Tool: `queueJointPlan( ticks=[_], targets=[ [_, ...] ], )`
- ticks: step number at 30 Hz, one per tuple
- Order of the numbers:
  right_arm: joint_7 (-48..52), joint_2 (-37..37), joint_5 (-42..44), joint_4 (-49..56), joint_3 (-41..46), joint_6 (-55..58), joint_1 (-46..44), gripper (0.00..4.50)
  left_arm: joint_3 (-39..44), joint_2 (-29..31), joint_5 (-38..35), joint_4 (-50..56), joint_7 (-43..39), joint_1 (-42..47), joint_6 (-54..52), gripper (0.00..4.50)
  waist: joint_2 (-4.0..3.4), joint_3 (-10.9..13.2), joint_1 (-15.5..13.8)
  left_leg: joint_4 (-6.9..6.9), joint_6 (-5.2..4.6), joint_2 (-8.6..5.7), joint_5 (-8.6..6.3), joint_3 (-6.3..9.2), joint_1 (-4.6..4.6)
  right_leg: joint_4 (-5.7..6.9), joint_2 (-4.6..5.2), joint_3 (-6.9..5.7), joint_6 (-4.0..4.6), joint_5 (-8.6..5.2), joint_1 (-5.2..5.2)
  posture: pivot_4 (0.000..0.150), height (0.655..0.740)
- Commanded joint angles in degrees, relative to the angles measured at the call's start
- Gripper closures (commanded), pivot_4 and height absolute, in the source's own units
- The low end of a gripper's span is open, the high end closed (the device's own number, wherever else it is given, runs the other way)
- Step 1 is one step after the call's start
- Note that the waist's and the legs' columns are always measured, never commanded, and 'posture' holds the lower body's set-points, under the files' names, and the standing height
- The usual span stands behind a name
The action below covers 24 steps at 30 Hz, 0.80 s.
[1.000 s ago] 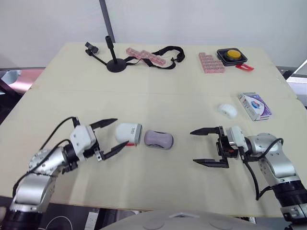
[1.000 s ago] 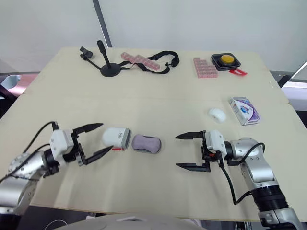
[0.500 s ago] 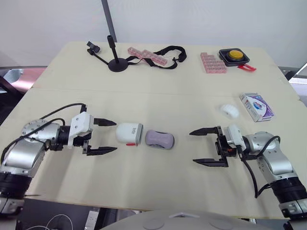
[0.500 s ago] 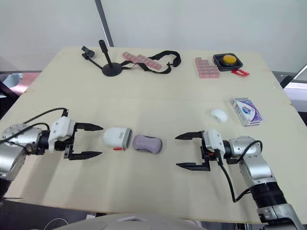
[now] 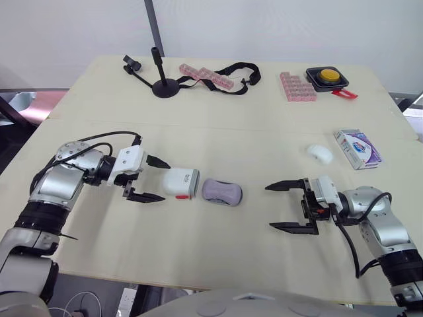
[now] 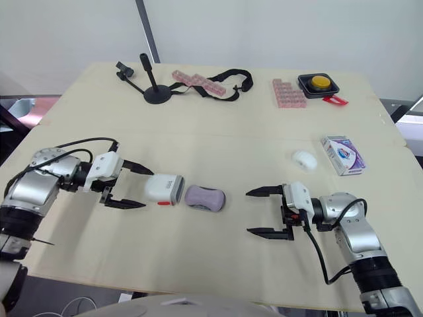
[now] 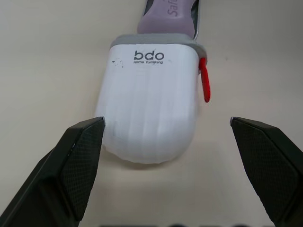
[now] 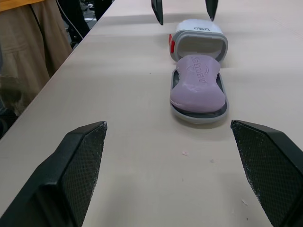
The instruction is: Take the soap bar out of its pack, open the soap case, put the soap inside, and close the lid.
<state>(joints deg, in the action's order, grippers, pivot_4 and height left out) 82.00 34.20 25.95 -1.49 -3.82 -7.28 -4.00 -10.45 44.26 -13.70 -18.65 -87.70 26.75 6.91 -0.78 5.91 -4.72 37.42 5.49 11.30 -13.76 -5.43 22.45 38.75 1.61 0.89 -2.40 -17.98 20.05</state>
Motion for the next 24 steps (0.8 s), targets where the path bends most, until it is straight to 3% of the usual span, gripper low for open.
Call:
queueJointPlan(
  ticks=[1, 24],
  targets=[
    [-0.82, 0.73, 1.02, 1.89, 1.62, 0.06, 0.45, 0.03, -0.74, -0.58, 1.54, -2.52, -1.61, 1.73, 3.06, 0.00, 0.00, 0.00, 0.09, 0.00, 0.00, 0.00, 0.00, 0.00, 0.01, 0.00, -0.01, 0.00, 0.00, 0.00, 0.00, 0.150, 0.7400],
    [-2.90, 2.68, 0.99, 3.82, 2.01, 1.17, 1.97, 0.03, -2.41, -6.11, 4.42, -6.81, 1.18, 3.43, 5.83, 0.00, 0.01, 0.00, -0.61, 0.01, 0.00, -0.01, 0.00, 0.03, 0.07, 0.00, -0.03, -0.06, 0.00, 0.00, 0.01, 0.150, 0.7400]
  ],
)
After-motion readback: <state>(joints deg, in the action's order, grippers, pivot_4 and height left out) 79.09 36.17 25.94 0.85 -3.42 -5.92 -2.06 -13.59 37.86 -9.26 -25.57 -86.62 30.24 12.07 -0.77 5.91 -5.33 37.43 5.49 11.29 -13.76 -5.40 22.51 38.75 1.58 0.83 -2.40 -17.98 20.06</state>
